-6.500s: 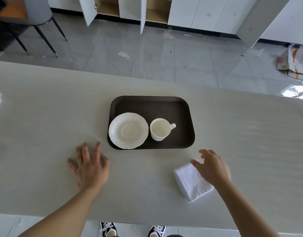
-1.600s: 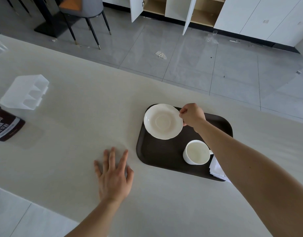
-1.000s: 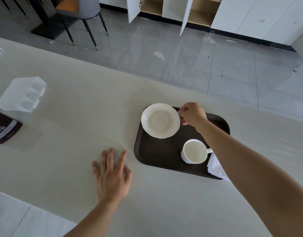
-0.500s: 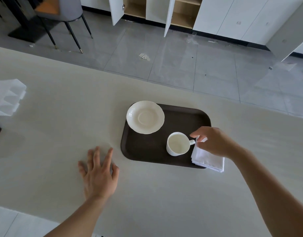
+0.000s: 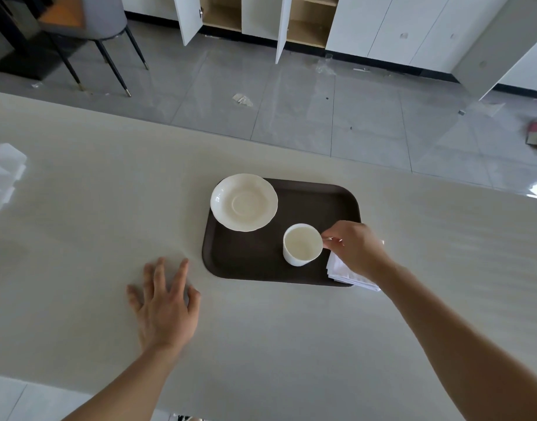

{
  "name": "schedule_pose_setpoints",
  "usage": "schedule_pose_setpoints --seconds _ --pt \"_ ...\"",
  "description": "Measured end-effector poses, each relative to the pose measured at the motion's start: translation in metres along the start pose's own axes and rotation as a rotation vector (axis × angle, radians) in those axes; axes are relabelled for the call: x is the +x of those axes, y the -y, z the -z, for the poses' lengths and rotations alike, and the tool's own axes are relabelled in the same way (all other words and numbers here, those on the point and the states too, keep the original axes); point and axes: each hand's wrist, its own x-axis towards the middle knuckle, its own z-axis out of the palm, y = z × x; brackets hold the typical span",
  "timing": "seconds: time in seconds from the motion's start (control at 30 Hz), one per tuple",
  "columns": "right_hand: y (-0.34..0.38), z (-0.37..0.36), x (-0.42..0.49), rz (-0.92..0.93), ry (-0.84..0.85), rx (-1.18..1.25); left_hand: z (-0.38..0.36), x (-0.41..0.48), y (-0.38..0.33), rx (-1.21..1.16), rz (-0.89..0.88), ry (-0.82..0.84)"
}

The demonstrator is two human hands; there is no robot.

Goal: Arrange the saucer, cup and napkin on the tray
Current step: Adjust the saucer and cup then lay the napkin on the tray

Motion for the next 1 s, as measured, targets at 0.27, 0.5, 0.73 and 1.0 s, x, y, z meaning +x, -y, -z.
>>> schedule_pose_setpoints --seconds 0.27,0.5,0.73,1.0 --pt "0.004 -0.010 0.005 -0.223 -0.187 0.053 0.003 -0.002 -0.002 -0.005 -0.002 -0.008" --pt "0.026 -0.023 0.018 -0.383 -0.294 0.155 0.006 -0.001 -0.003 0.001 0.004 0.011" --pt "0.050 -0.043 0.019 -0.431 -0.373 0.187 0.010 -0.001 -0.006 -0.009 0.013 0.029" --pt "0.073 -0.054 0.027 -0.536 -0.452 0.335 0.007 0.000 -0.004 0.005 0.009 0.029"
